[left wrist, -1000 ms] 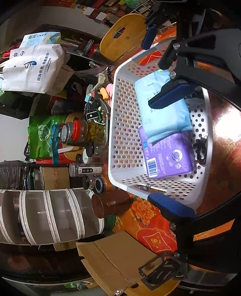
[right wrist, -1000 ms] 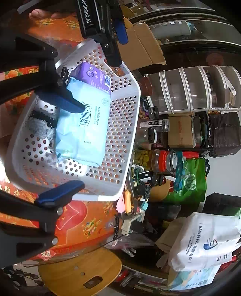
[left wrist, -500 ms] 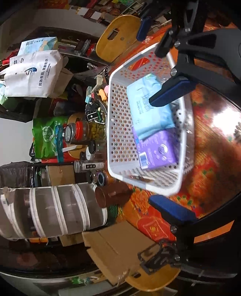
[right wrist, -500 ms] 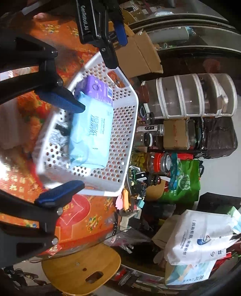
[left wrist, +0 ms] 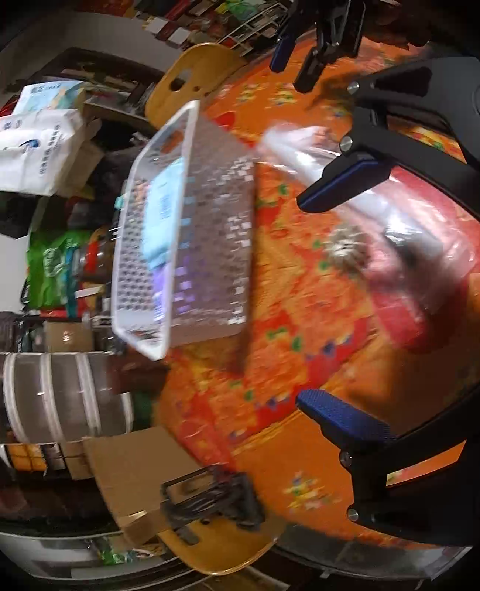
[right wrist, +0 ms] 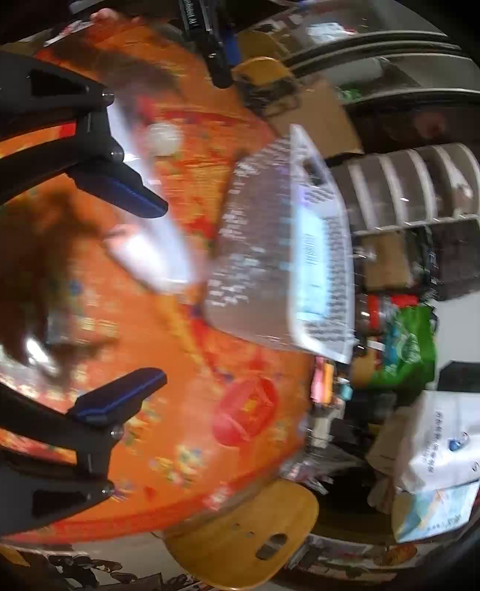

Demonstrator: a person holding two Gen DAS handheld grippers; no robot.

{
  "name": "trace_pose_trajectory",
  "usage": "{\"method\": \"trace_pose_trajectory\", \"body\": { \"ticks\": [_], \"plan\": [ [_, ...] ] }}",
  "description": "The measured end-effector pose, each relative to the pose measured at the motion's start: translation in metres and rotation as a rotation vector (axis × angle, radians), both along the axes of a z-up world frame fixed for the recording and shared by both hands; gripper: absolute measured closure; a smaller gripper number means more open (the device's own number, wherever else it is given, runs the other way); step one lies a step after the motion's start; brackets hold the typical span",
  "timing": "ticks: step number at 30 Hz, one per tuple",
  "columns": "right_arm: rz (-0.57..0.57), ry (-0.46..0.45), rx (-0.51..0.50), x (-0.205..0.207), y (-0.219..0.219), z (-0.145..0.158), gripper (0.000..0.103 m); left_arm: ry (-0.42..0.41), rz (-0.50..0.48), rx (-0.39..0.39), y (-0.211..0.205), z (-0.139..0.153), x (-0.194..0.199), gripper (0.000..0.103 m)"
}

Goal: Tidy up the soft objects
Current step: 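Move both tools back to the items beside the clear bag, then grasp the white ribbed strainer with the left tool while the right tool grasps the white roll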

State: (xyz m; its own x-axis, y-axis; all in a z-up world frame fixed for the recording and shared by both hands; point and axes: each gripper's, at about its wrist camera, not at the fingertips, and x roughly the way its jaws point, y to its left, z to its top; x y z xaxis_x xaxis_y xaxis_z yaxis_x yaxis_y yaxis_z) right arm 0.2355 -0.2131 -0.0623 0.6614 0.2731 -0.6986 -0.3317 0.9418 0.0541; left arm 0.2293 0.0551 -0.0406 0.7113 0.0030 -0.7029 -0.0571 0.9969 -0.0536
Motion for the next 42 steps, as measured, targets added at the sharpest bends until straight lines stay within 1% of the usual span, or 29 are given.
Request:
{"method": "trace_pose_trajectory", "body": {
  "ticks": [3,5,8,11,12,14,16,20,26,34,36,38,42],
  "plan": [
    [0.035,0.043,-0.016,-0.011,0.005,-0.023,0.02,0.028,-0.022,-0.013,-0.007,-0.021,-0.01,0.008],
    [0.044,0.055,-0.018,-0.014,0.008,-0.032,0.023,0.048,-0.04,-0.031,-0.012,-0.033,-0.012,0.008],
    [0.059,0.068,-0.002,-0.016,0.013,-0.038,0.027,0.081,-0.051,-0.032,-0.019,-0.047,-0.008,0.008],
    [0.07,0.077,-0.013,-0.011,0.021,-0.042,0.032,0.105,-0.062,-0.038,-0.025,-0.055,0.001,0.008],
    [0.075,0.083,-0.022,-0.009,0.024,-0.044,0.033,0.11,-0.065,-0.037,-0.025,-0.056,0.003,0.008],
    [0.079,0.094,-0.027,-0.007,0.027,-0.048,0.04,0.118,-0.067,-0.034,-0.026,-0.059,0.006,0.008],
    [0.079,0.106,-0.033,-0.002,0.03,-0.051,0.043,0.122,-0.07,-0.04,-0.026,-0.061,0.007,0.008],
    [0.089,0.121,-0.057,0.004,0.039,-0.056,0.046,0.134,-0.075,-0.041,-0.026,-0.065,0.011,0.008],
    [0.065,0.117,-0.109,0.019,0.051,-0.059,0.047,0.155,-0.079,-0.047,-0.028,-0.074,0.017,0.008],
    [0.07,0.108,-0.125,0.028,0.058,-0.059,0.048,0.177,-0.086,-0.035,-0.034,-0.081,0.026,0.008],
    [0.071,0.103,-0.121,0.028,0.057,-0.059,0.052,0.182,-0.089,-0.035,-0.036,-0.082,0.028,0.008],
    [0.076,0.103,-0.111,0.027,0.055,-0.059,0.059,0.182,-0.093,-0.035,-0.037,-0.083,0.029,0.008],
    [0.083,0.101,-0.089,0.025,0.049,-0.058,0.065,0.186,-0.092,-0.032,-0.04,-0.084,0.032,0.01]
  ]
}}
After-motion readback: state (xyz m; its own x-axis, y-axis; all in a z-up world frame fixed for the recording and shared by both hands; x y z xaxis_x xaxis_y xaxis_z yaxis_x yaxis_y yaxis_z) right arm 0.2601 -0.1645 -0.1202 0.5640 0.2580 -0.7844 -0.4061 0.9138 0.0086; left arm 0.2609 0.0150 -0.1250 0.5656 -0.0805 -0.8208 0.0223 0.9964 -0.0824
